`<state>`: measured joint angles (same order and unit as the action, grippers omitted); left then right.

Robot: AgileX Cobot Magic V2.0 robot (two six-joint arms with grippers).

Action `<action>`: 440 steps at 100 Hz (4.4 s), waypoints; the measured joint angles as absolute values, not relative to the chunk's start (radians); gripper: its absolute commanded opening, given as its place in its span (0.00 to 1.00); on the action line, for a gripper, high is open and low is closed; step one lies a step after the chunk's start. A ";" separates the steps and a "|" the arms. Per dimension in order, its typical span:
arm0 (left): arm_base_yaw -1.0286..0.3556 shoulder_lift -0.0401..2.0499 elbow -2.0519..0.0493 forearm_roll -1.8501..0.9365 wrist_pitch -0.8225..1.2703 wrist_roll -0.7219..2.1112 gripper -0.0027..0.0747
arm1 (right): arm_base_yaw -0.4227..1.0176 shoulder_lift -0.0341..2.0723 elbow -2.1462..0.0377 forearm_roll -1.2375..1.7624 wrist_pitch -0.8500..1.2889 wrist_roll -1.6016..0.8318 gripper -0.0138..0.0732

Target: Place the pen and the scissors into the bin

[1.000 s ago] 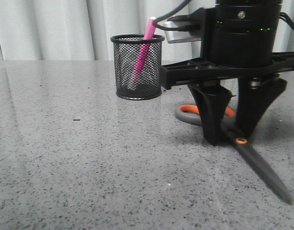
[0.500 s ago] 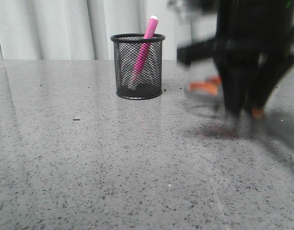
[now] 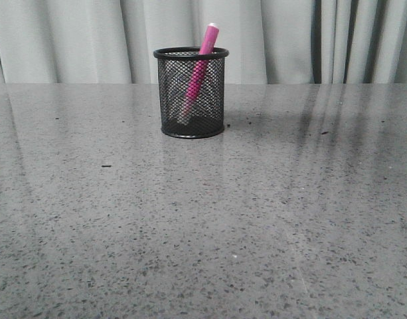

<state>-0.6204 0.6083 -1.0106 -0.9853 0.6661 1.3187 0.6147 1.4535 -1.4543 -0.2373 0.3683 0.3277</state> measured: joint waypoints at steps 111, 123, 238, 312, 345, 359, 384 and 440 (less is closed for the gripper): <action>-0.620 0.585 -1.011 -0.812 0.669 1.223 0.36 | 0.547 1.758 -1.248 -0.316 -0.082 0.328 0.59; -0.620 0.542 -1.011 -0.643 0.614 1.109 0.36 | 0.547 1.727 -1.248 -0.299 -0.077 0.328 0.72; -0.620 0.012 -0.506 -0.076 0.479 0.345 0.01 | 0.708 0.343 -0.441 -0.561 0.288 0.328 0.08; -0.620 0.012 -0.419 -0.076 0.456 0.345 0.01 | 0.708 0.260 -0.422 -0.563 0.305 0.328 0.08; -0.536 -0.004 -0.218 -0.023 0.351 0.260 0.01 | 0.708 0.260 -0.422 -0.563 0.306 0.328 0.08; -0.457 -0.004 -0.128 -0.025 0.290 0.148 0.01 | 0.708 0.260 -0.421 -0.563 0.306 0.328 0.08; -0.337 -0.004 0.002 -0.079 0.210 0.034 0.01 | 0.708 0.260 -0.421 -0.563 0.306 0.328 0.08; -0.097 -0.004 0.004 -0.090 0.336 -0.039 0.01 | 0.708 0.260 -0.421 -0.563 0.306 0.328 0.08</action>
<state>-0.0971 -0.0042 0.0040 -0.0901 0.3363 -0.0388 0.7081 0.2601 -0.4214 -0.5634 0.3063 0.3277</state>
